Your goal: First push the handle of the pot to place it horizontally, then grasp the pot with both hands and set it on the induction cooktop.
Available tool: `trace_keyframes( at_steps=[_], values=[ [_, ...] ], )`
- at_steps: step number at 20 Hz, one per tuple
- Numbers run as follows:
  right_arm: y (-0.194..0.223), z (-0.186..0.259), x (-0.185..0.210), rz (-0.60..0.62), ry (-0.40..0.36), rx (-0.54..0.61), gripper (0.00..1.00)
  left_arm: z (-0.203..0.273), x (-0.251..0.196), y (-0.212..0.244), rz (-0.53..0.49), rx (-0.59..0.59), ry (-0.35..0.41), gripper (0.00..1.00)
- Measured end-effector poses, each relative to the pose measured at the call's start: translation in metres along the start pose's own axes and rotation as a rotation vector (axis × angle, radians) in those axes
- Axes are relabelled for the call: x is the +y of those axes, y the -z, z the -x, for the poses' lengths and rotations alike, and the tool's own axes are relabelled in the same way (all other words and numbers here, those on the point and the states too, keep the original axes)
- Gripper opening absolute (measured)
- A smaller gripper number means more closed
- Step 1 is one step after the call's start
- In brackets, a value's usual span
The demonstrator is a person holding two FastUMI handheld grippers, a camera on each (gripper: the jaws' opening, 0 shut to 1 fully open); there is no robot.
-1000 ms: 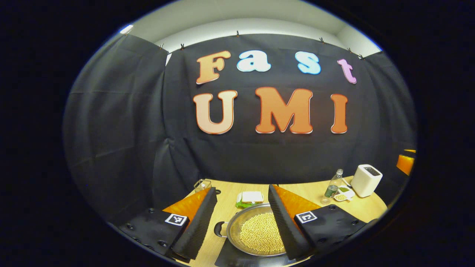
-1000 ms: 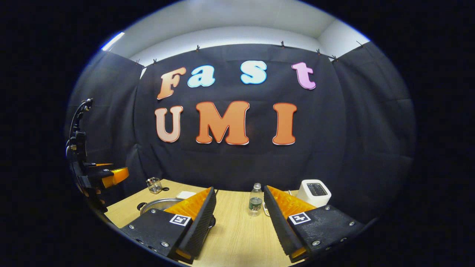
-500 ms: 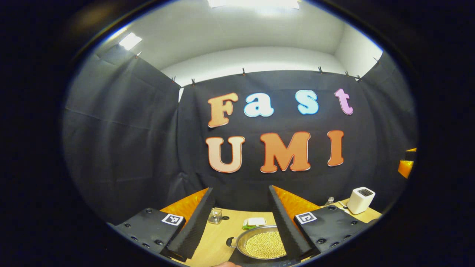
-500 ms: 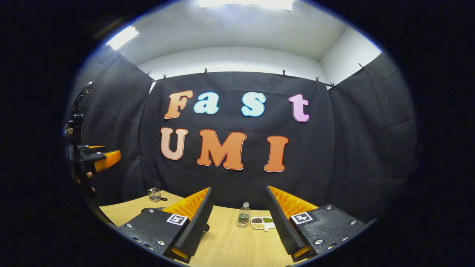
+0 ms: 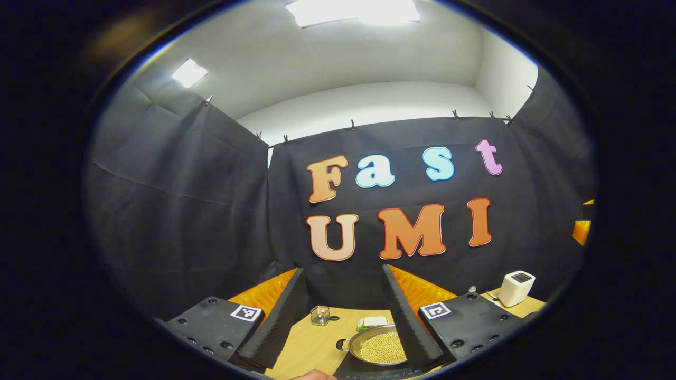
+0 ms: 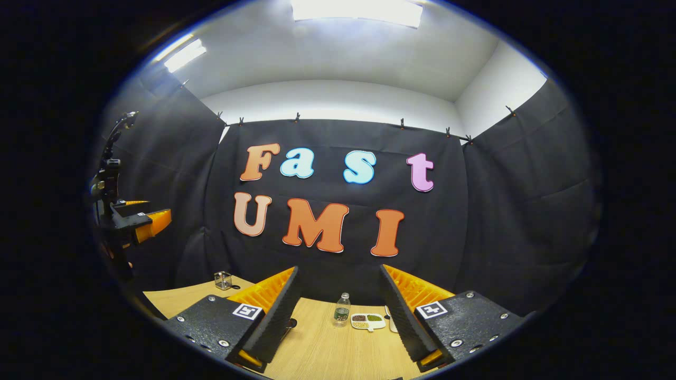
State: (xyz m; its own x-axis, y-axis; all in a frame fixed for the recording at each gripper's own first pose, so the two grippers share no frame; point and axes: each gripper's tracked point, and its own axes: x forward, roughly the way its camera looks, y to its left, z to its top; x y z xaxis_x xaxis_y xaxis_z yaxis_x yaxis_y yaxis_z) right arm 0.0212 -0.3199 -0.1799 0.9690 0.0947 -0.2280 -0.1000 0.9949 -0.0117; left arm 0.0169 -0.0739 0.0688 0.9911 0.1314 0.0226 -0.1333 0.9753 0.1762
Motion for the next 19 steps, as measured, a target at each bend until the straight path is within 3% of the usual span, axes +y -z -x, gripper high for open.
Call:
trace_keyframes(
  at_steps=[6, 7, 8, 11, 16, 17, 19],
  values=[
    [-0.012, 0.01, -0.008, -0.017, 0.016, -0.004, 0.93, 0.006, -0.006, -0.02, -0.004, -0.053, 0.005, 0.97],
    [-0.013, 0.011, -0.008, -0.018, 0.019, -0.008, 0.93, 0.006, -0.007, -0.017, 0.002, -0.047, 0.008, 0.94],
    [-0.012, 0.01, -0.005, -0.016, 0.015, -0.009, 0.93, 0.006, -0.007, -0.016, 0.011, -0.042, 0.012, 0.97],
    [-0.005, 0.007, 0.002, 0.012, 0.001, 0.001, 0.93, 0.0, 0.006, -0.018, 0.019, -0.052, -0.01, 0.97],
    [0.021, -0.012, 0.013, 0.072, 0.009, 0.075, 0.94, -0.012, -0.003, -0.007, 0.039, -0.032, 0.024, 0.97],
    [0.022, -0.016, 0.015, 0.085, 0.009, 0.08, 0.94, -0.015, -0.003, -0.007, 0.039, -0.036, 0.027, 0.93],
    [0.024, -0.021, 0.018, 0.113, 0.013, 0.079, 0.94, -0.021, -0.003, -0.007, 0.056, -0.029, 0.038, 0.97]
  ],
)
